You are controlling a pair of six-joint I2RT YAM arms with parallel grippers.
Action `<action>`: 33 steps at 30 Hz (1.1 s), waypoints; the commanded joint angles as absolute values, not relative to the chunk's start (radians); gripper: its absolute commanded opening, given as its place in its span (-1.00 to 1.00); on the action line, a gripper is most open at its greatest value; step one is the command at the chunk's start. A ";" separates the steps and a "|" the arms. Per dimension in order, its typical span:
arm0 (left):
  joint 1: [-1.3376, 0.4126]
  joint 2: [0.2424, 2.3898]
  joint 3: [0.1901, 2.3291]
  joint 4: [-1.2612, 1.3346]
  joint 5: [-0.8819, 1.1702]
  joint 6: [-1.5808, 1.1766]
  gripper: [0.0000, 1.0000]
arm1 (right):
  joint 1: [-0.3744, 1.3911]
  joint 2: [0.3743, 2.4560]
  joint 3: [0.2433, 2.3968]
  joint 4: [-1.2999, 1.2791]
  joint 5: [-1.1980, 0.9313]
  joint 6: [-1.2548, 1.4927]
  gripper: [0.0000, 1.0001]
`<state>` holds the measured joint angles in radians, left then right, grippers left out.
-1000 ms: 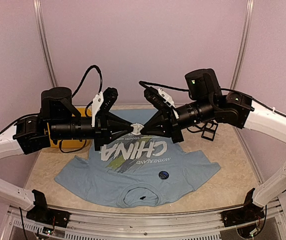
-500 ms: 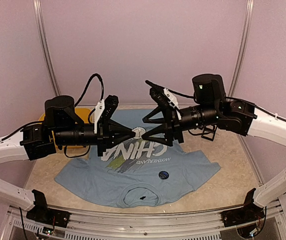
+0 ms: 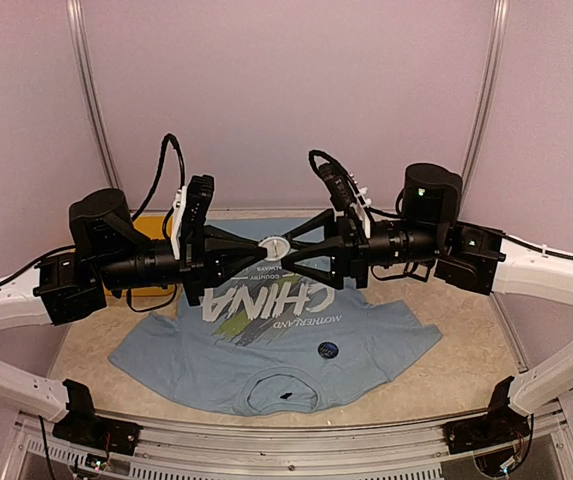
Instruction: Pin the brooch onto the clothing
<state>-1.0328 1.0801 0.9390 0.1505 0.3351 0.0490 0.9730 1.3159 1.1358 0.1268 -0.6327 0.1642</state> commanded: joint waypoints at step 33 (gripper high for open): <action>-1.081 1.070 0.957 0.027 0.413 0.176 -1.00 | 0.948 1.400 1.219 0.090 -0.708 0.209 -0.49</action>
<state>-1.0359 1.0874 0.9623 0.0700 0.3477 0.1474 0.9718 1.3941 1.2167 0.0467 -0.6849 0.2684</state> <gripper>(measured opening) 0.009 0.185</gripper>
